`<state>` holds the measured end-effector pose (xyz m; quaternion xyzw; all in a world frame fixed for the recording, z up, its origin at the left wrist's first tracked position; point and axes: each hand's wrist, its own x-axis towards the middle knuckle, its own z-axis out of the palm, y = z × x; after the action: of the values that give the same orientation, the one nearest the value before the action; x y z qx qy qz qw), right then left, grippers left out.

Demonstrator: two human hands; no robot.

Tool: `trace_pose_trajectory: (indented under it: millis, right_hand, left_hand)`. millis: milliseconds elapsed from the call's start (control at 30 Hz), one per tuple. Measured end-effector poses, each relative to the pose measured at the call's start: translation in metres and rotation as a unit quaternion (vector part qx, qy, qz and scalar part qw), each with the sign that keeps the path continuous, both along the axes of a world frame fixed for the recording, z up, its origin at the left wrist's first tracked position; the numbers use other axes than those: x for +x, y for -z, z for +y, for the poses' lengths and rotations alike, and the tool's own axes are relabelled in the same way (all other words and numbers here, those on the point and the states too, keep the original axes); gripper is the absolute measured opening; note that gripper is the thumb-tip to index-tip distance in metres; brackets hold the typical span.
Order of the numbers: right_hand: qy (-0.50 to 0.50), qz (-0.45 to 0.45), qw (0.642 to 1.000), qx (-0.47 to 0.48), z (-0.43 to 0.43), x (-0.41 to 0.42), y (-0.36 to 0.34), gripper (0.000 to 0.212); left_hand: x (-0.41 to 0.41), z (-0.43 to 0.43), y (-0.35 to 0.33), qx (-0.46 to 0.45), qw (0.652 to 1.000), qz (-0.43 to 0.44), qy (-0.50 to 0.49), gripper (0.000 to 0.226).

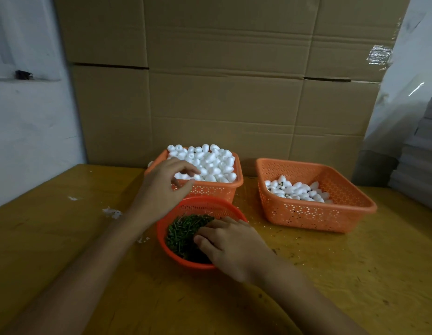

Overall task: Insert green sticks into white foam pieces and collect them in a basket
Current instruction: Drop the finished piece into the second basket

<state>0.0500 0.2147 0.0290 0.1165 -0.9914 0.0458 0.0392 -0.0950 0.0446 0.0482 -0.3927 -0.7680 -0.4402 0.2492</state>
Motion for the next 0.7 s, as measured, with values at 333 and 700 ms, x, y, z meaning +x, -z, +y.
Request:
trace_pose_trajectory:
  millis: [333,700]
  right_hand:
    - [0.007,-0.004,1.000,-0.009,-0.001,-0.001,0.001,0.046]
    - [0.010,-0.007,1.000,-0.011,-0.001,0.000,0.001,0.046]
  left_hand:
    - [-0.035,-0.002,-0.015,-0.363,0.909,-0.092,-0.184,0.053]
    - [-0.079,0.019,-0.029,-0.431,0.861,-0.240,-0.122,0.075]
